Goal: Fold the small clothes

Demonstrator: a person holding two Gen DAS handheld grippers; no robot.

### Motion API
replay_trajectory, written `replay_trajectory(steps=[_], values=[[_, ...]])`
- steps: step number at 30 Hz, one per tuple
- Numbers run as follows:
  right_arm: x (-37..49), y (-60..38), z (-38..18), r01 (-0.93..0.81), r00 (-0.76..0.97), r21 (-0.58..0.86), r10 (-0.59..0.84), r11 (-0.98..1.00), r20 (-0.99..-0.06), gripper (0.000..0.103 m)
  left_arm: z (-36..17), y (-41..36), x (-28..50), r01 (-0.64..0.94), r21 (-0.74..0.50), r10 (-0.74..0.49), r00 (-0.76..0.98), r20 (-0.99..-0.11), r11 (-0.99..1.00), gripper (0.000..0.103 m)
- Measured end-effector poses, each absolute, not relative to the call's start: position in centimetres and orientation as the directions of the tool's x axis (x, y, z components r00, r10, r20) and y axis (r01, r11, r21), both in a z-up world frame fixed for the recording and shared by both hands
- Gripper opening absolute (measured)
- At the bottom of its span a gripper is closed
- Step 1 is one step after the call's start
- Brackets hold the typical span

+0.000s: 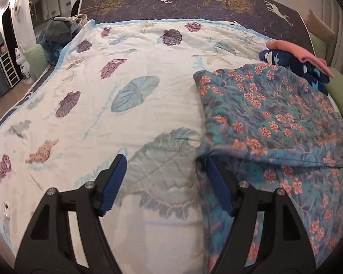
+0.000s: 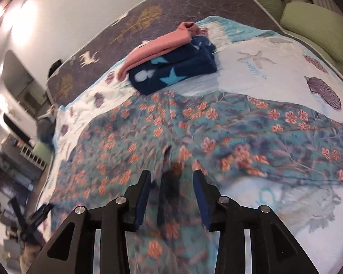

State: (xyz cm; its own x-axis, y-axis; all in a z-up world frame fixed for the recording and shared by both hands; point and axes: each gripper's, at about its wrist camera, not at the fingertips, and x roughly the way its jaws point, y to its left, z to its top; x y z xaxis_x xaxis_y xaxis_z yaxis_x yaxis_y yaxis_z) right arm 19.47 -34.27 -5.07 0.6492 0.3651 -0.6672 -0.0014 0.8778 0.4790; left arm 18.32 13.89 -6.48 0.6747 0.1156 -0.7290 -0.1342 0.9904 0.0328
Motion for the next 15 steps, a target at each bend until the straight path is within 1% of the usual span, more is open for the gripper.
replay_trajectory(steps=[2, 4, 5, 6, 8, 10, 11, 12, 13, 15], values=[[18.9, -33.5, -5.3, -0.054, 0.621, 0.491, 0.415, 0.869, -0.665, 0.04, -5.7, 14.0, 17.2, -0.13, 0.012, 0.099, 0.69, -0.717, 0.991, 0.073], [18.7, -32.1, -5.7, -0.129, 0.581, 0.509, 0.481, 0.851, -0.657, 0.04, -4.5, 14.2, 16.4, -0.12, -0.047, 0.053, 0.715, -0.697, 0.992, 0.073], [18.9, -31.3, -5.8, -0.154, 0.57, 0.501, 0.491, 0.852, -0.659, 0.044, -3.7, 14.1, 16.4, -0.101, -0.093, 0.011, 0.733, -0.68, 0.99, 0.073], [19.1, -30.8, -6.0, -0.164, 0.565, 0.493, 0.491, 0.855, -0.664, 0.051, -3.1, 13.8, 16.5, -0.076, -0.126, -0.027, 0.745, -0.667, 0.989, 0.073], [20.2, -29.6, -6.8, -0.16, 0.547, 0.481, 0.483, 0.862, -0.684, 0.057, -1.8, 12.8, 17.6, -0.01, -0.183, -0.111, 0.761, -0.639, 0.983, 0.073], [21.2, -29.2, -7.1, -0.138, 0.551, 0.493, 0.48, 0.859, -0.682, 0.056, -1.2, 11.4, 19.2, 0.067, -0.239, -0.203, 0.769, -0.606, 0.969, 0.073], [21.4, -29.2, -6.7, -0.139, 0.55, 0.522, 0.504, 0.842, -0.666, 0.039, -1.3, 10.4, 20.7, 0.119, -0.264, -0.261, 0.751, -0.607, 0.957, 0.073], [21.5, -29.5, -6.3, -0.157, 0.536, 0.577, 0.56, 0.802, -0.632, 0.008, -1.9, 9.5, 22.1, 0.134, -0.264, -0.276, 0.728, -0.628, 0.955, 0.073], [21.3, -30.1, -5.6, -0.16, 0.544, 0.618, 0.591, 0.77, -0.596, 0.007, -2.4, 8.9, 23.1, 0.121, -0.243, -0.254, 0.716, -0.65, 0.963, 0.073], [20.4, -31.5, -3.9, -0.135, 0.591, 0.628, 0.571, 0.766, -0.57, 0.007, -4.5, 7.6, 25.6, 0.076, -0.146, -0.158, 0.683, -0.714, 0.986, 0.073]])
